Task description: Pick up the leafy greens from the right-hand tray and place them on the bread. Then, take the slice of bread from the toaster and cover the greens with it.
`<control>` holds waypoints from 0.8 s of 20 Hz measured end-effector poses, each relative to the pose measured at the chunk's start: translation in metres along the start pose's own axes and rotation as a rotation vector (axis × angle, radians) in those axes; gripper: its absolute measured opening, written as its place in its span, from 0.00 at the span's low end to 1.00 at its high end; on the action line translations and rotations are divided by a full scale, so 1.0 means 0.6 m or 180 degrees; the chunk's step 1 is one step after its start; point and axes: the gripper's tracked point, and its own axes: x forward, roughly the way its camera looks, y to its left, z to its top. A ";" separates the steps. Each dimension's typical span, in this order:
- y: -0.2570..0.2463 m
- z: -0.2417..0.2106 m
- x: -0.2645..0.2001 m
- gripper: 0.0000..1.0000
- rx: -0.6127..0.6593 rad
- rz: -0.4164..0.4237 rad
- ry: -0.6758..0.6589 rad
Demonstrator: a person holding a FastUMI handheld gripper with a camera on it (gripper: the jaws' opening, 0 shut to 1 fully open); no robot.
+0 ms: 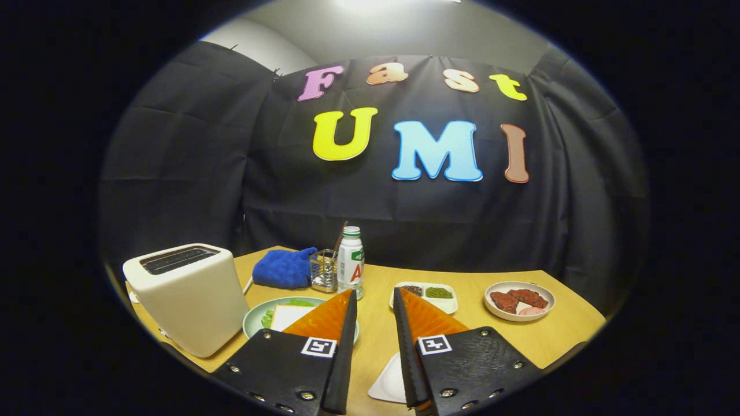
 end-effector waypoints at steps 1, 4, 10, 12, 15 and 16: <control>-0.015 -0.001 -0.007 0.37 0.0044 -0.0045 -0.0011; -0.067 -0.017 -0.030 0.37 0.0051 -0.0181 -0.0003; -0.184 -0.018 -0.086 0.45 -0.0100 -0.0451 -0.0088; -0.223 -0.020 -0.103 0.46 -0.0061 -0.0531 -0.0117; -0.267 -0.033 -0.120 0.67 -0.0115 -0.0606 -0.0077; -0.278 -0.038 -0.122 0.75 -0.0092 -0.0597 -0.0054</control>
